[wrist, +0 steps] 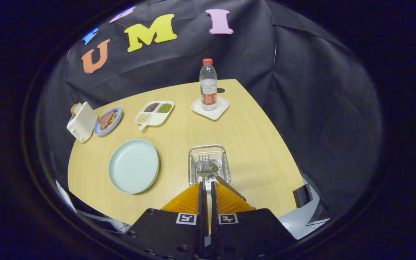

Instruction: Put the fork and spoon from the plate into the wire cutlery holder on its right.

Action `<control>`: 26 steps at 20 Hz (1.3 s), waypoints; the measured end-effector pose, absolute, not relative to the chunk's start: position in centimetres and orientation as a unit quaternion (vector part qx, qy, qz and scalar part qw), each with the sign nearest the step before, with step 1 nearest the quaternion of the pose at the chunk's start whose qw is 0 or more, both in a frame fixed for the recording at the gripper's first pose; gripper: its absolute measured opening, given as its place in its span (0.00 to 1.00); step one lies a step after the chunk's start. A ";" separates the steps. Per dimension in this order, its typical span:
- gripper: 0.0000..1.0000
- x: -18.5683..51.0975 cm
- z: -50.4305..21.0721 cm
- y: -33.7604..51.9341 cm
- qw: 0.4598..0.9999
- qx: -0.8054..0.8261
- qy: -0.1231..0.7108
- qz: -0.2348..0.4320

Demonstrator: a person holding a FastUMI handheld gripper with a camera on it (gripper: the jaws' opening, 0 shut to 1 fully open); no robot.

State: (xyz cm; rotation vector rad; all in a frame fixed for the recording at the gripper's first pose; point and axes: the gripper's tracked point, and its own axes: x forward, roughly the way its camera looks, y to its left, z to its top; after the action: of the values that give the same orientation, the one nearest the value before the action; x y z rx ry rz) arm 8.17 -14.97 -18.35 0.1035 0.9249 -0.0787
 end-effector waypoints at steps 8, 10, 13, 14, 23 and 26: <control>0.29 8.2 -17.3 -15.5 0.906 0.045 0.418 -0.058; 0.29 8.1 -16.5 -15.0 0.910 0.048 0.407 -0.054; 0.44 8.4 -14.5 -13.9 0.925 0.054 0.372 -0.052; 0.52 8.4 -13.7 -13.3 0.931 0.053 0.358 -0.051; 0.78 7.2 -8.4 -6.0 0.972 0.038 0.231 -0.035; 0.82 6.3 -7.2 -3.9 0.981 0.030 0.185 -0.046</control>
State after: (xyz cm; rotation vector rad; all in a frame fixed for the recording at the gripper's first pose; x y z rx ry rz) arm 6.32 -3.88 -7.21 0.0608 0.3721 -0.0916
